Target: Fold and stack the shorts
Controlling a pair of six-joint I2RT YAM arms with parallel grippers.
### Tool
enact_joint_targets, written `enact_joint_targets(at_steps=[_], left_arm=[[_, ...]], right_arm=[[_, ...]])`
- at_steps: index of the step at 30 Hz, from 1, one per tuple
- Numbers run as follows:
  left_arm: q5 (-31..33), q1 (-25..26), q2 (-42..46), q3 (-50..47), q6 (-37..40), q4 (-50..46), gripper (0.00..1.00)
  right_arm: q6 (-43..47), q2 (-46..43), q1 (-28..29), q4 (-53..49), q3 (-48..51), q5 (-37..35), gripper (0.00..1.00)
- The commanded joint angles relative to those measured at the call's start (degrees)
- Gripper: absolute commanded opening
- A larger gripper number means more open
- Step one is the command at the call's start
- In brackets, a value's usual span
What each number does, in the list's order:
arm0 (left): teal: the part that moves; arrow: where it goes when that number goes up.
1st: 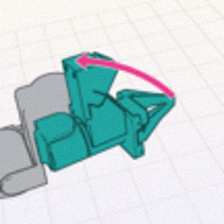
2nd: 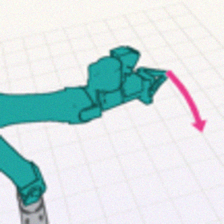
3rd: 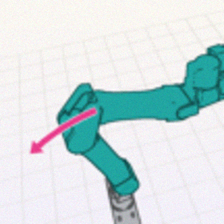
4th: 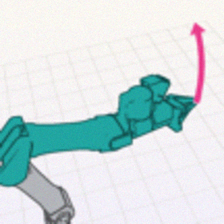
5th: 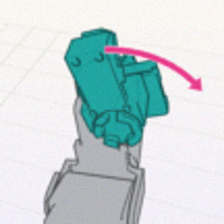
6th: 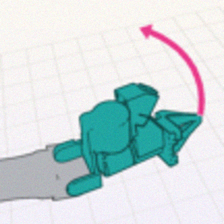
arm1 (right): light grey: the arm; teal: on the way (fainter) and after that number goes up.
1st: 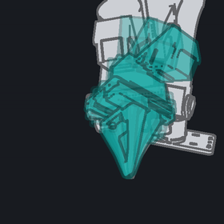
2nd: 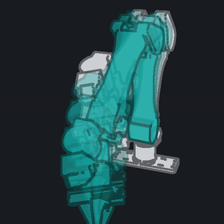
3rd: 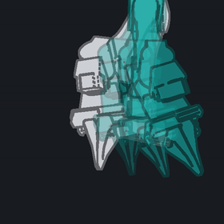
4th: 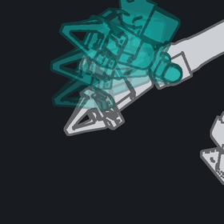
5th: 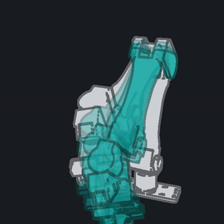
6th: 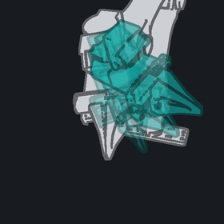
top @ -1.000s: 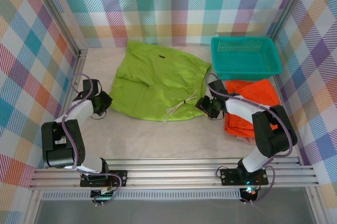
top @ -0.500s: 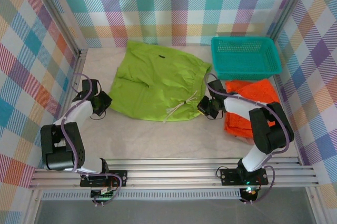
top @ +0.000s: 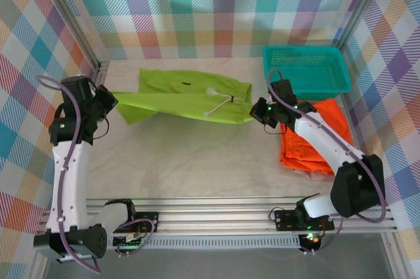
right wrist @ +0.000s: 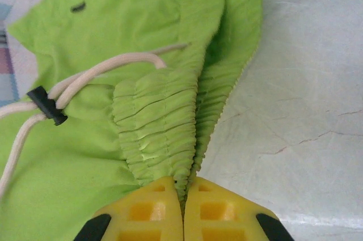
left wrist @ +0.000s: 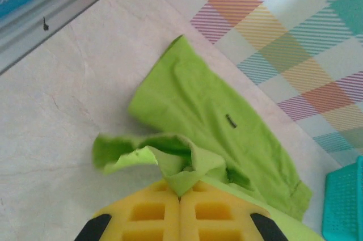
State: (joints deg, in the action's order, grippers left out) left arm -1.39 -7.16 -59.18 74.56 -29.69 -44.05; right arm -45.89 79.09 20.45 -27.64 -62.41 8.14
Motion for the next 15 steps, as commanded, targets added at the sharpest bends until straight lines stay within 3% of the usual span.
enact_joint_targets(at_steps=[1, 15], left_arm=[[2.78, 0.06, 1.4, 1.96, 2.6, -8.13, 0.0], [2.12, 0.02, 5.33, 4.68, 7.19, -15.44, 0.0]], right_arm=[[2.14, -3.21, -0.94, -4.79, 1.21, -1.75, 0.0], [5.45, -7.54, -0.98, -8.05, 4.25, 2.03, 0.0]])
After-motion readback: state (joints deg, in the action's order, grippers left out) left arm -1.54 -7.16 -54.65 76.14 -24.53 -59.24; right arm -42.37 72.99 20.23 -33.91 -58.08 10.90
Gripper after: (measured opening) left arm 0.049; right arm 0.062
